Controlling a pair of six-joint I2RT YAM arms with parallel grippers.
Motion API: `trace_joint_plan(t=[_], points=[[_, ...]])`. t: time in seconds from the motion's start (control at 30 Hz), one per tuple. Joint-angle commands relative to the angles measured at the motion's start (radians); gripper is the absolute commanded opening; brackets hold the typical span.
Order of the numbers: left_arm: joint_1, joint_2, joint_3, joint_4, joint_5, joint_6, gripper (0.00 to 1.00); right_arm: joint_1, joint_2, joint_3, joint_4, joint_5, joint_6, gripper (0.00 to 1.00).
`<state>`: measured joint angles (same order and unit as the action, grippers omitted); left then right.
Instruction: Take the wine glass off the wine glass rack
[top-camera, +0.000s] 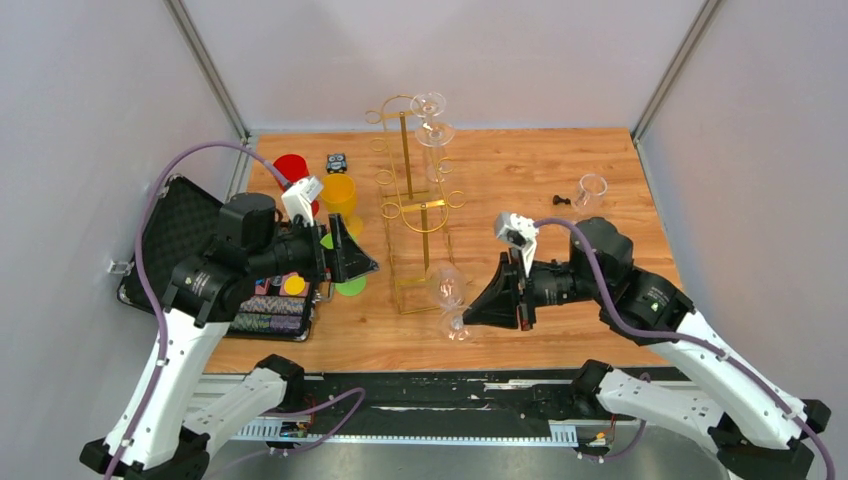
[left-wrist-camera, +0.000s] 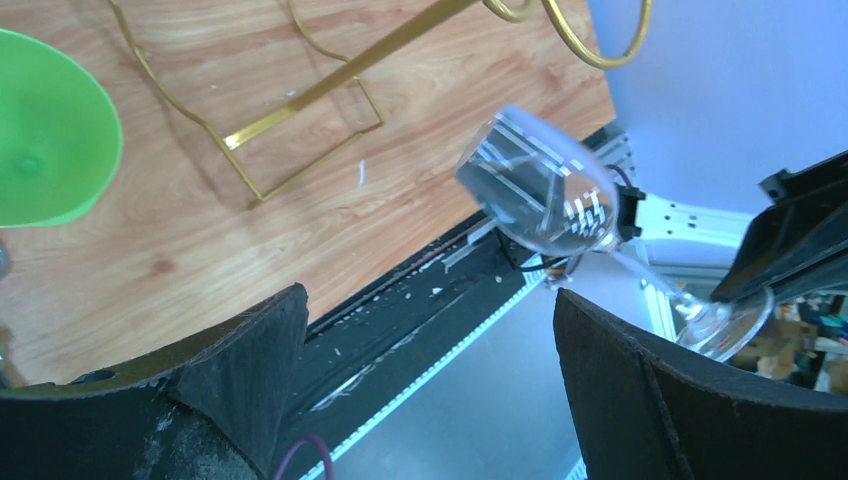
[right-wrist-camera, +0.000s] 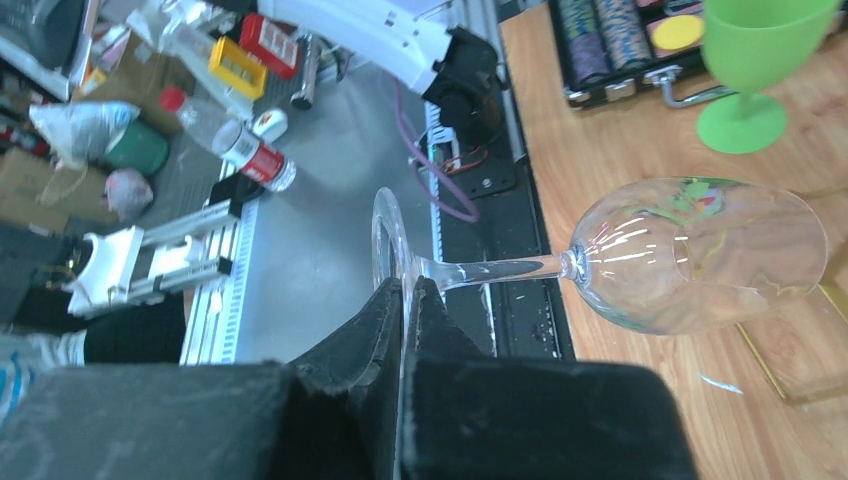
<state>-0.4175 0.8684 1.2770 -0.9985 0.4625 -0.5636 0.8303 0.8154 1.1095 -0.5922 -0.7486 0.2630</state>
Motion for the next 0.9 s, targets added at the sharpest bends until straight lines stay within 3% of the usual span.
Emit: trace_joint_plan(t=[0.0, 0.37, 0.87], points=[[-0.001, -0.045, -0.025, 0.069, 0.085, -0.082, 1.0, 0.108, 0.007, 0.0, 0.095, 0.069, -0.094, 0.0], [-0.001, -0.128, -0.116, 0.175, 0.241, -0.226, 1.0, 0.372, 0.066, -0.08, 0.328, 0.277, -0.307, 0.0], [-0.002, -0.202, -0.112, 0.105, 0.226, -0.251, 1.0, 0.537, 0.184, -0.084, 0.497, 0.605, -0.488, 0.0]])
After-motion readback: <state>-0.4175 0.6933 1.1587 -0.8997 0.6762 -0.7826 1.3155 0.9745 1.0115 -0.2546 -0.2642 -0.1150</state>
